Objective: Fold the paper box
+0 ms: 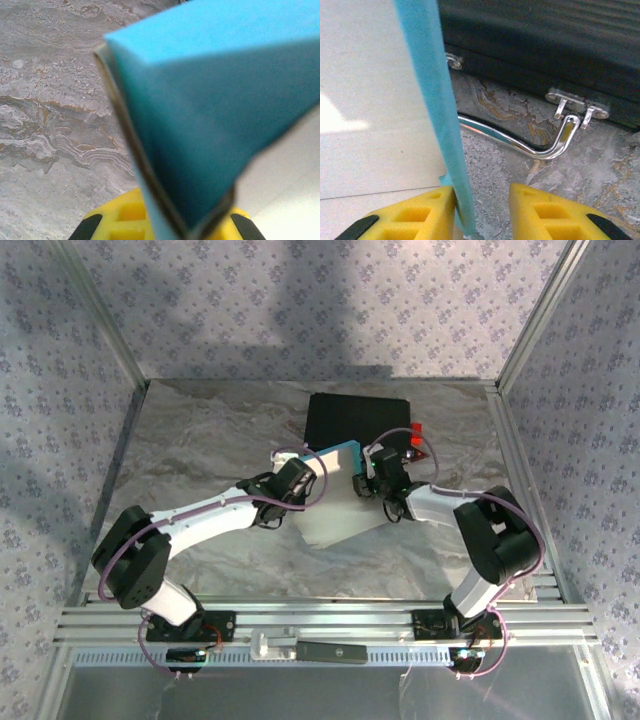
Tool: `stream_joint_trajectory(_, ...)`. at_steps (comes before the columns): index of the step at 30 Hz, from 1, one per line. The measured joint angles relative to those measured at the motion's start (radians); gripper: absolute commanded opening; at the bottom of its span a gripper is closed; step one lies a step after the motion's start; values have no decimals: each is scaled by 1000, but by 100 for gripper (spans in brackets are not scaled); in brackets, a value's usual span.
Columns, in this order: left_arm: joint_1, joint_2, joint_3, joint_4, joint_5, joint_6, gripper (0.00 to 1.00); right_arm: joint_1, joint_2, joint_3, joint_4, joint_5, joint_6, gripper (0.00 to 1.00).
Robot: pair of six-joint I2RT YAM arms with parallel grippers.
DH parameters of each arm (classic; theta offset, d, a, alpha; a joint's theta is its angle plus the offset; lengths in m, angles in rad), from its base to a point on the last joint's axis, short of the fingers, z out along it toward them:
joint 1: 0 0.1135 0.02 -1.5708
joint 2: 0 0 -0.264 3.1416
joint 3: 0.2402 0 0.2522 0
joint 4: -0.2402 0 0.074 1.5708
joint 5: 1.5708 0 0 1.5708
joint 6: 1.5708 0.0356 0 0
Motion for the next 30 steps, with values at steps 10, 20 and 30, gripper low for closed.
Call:
stream_joint_trajectory(10,0,0,4,-11,0,5,0,-24,-26,2,-19,-56,-6,44)
stream_joint_trajectory(20,0,2,5,-13,3,8,0,-27,-43,10,-28,-55,-7,41)
stream_joint_trajectory(30,0,2,10,-4,9,8,0,-21,-15,88,-49,-48,-1,7)
